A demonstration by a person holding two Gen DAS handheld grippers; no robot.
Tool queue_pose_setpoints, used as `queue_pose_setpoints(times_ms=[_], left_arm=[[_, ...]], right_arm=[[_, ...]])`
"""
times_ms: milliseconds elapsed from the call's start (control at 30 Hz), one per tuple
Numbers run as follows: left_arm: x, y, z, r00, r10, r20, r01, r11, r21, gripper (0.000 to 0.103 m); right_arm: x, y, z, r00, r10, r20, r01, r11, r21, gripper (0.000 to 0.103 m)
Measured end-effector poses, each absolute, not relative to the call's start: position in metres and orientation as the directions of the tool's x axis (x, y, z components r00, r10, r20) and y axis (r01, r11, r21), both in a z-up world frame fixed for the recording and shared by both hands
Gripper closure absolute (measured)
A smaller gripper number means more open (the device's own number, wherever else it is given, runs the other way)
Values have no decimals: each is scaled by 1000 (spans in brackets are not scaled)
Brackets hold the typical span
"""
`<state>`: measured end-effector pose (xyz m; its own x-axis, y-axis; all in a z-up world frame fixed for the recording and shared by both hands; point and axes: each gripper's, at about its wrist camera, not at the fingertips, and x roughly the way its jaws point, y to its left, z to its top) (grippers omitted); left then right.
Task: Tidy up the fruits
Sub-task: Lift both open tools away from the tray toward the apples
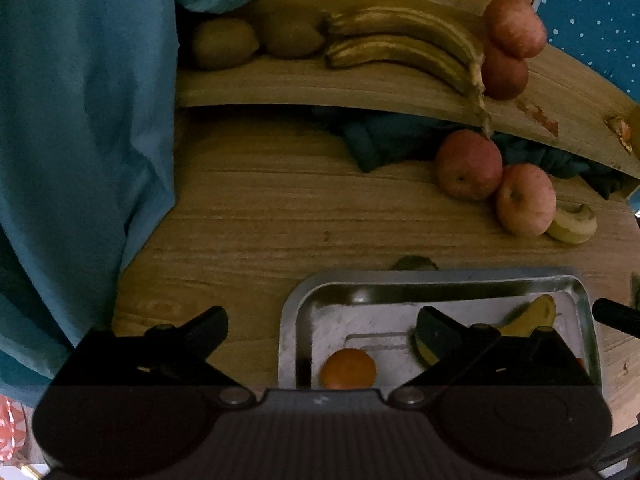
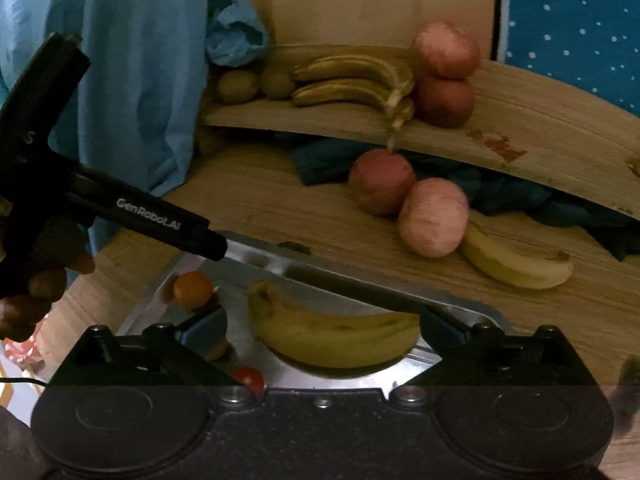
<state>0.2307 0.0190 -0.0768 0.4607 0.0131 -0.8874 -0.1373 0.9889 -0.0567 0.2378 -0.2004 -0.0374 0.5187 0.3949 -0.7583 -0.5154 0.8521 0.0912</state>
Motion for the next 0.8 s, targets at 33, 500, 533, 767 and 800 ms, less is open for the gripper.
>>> queue_pose_setpoints(times_ms=[33, 500, 533, 767, 800], left_arm=[[232, 17, -77, 461, 13, -887, -135, 989, -55, 0], [249, -1, -75, 464, -10, -886, -82, 995, -55, 0], [251, -2, -75, 464, -12, -886, -78, 996, -54, 0], [264, -9, -75, 468, -18, -884, -58, 997, -51, 0], [266, -10, -75, 469, -20, -883, -57, 997, -52, 0]], right_arm=[[238, -202, -37, 523, 390, -758, -509, 856, 89, 1], [252, -219, -42, 550, 289, -784, -411, 910, 47, 1], [253, -221, -43, 551, 285, -784, -405, 913, 47, 1], [263, -225, -48, 548, 266, -793, -382, 923, 45, 1], [264, -225, -48, 548, 265, -794, -380, 924, 46, 1]])
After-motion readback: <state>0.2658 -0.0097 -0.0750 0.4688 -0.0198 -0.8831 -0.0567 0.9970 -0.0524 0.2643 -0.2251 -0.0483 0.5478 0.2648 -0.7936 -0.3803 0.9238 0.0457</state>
